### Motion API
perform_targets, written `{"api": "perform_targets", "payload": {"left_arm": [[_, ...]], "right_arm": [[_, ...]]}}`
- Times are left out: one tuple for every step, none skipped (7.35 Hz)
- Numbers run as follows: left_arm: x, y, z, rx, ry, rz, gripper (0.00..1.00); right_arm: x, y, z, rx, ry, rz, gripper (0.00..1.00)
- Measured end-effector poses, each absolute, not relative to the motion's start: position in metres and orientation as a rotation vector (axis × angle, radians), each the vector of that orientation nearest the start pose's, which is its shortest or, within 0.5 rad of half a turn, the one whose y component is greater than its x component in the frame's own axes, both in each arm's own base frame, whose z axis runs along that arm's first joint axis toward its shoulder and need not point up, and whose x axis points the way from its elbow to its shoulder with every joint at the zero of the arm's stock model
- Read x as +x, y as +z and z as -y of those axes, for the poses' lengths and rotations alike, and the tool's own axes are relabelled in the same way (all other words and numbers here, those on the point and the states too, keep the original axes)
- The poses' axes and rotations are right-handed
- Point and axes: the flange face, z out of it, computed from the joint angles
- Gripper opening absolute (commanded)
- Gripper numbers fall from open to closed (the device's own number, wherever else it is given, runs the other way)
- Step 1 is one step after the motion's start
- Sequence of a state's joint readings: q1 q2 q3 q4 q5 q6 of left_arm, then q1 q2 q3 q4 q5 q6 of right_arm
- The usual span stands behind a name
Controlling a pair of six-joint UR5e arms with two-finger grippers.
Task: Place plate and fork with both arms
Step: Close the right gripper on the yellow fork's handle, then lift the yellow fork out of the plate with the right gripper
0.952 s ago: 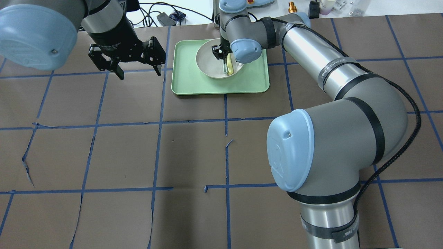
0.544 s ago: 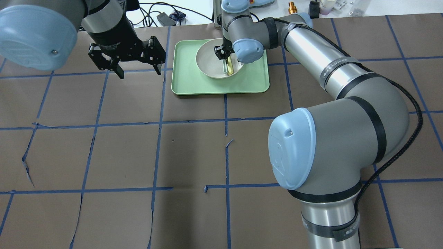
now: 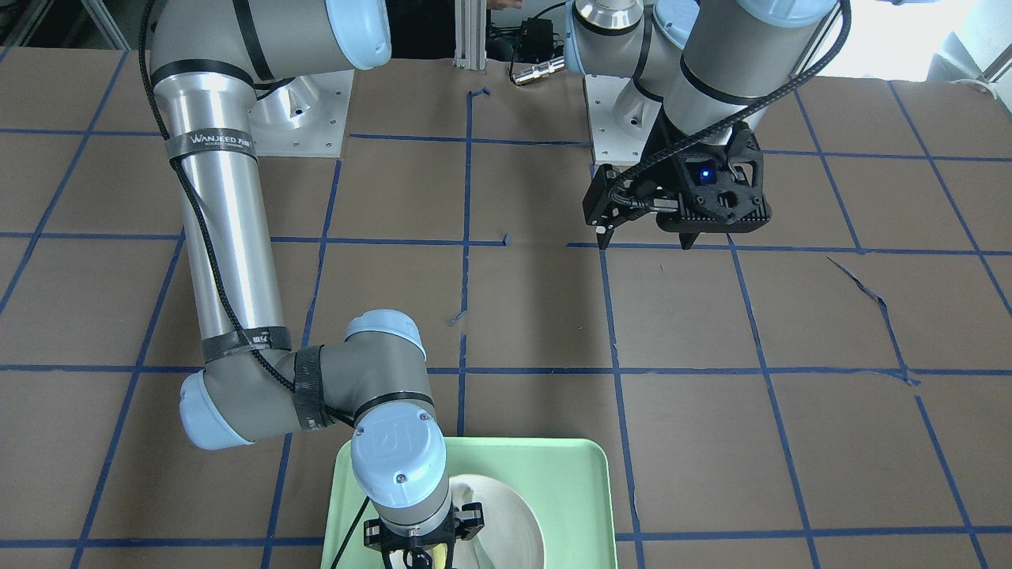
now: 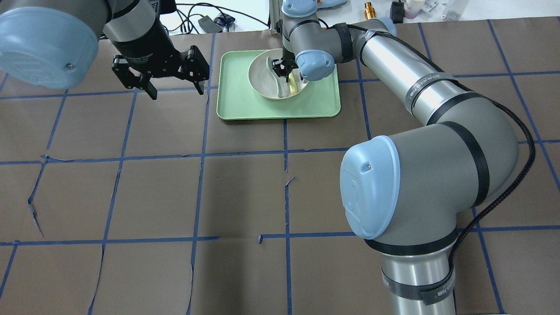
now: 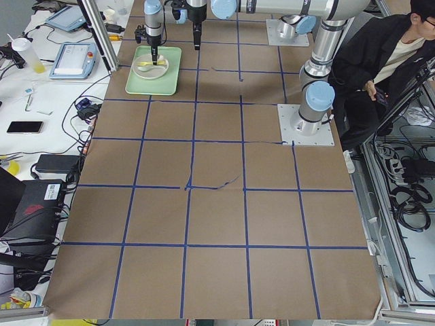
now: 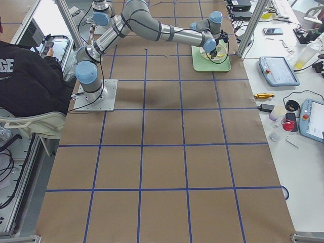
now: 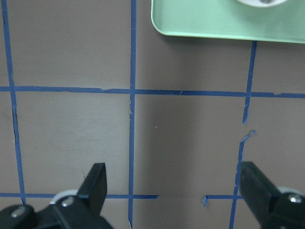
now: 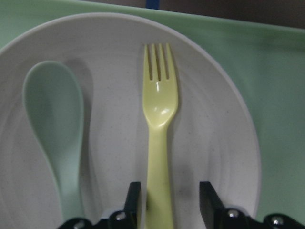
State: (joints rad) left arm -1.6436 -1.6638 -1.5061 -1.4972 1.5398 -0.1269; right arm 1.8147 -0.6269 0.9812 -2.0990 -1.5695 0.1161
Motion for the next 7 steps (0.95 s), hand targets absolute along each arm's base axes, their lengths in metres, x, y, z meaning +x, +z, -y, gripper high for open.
{"api": "perform_targets", "payload": {"left_arm": [[-0.174, 0.479, 0.525, -0.088, -0.066, -3.176, 1.00], [-0.173, 0.479, 0.525, -0.090, -0.066, -3.176, 1.00], [-0.173, 0.479, 0.525, -0.091, -0.066, -3.176, 1.00], [-0.172, 0.479, 0.525, -0.091, -0.065, -3.176, 1.00], [-0.172, 0.478, 0.526, -0.091, -0.063, -3.176, 1.00], [-0.172, 0.478, 0.526, -0.091, -0.062, -3.176, 1.00], [-0.173, 0.478, 0.526, -0.091, -0.061, -3.177, 1.00]], "right_arm": [[0.329, 0.193, 0.770, -0.195, -0.258, -3.092, 0.23], [0.329, 0.189, 0.768, -0.193, -0.248, -3.095, 0.12], [0.328, 0.188, 0.767, -0.193, -0.243, -3.098, 0.07], [0.328, 0.188, 0.767, -0.193, -0.242, -3.099, 0.07], [0.328, 0.190, 0.767, -0.193, -0.245, -3.098, 0.07], [0.328, 0.195, 0.767, -0.194, -0.255, -3.095, 0.07], [0.327, 0.203, 0.766, -0.198, -0.265, -3.093, 0.07]]}}
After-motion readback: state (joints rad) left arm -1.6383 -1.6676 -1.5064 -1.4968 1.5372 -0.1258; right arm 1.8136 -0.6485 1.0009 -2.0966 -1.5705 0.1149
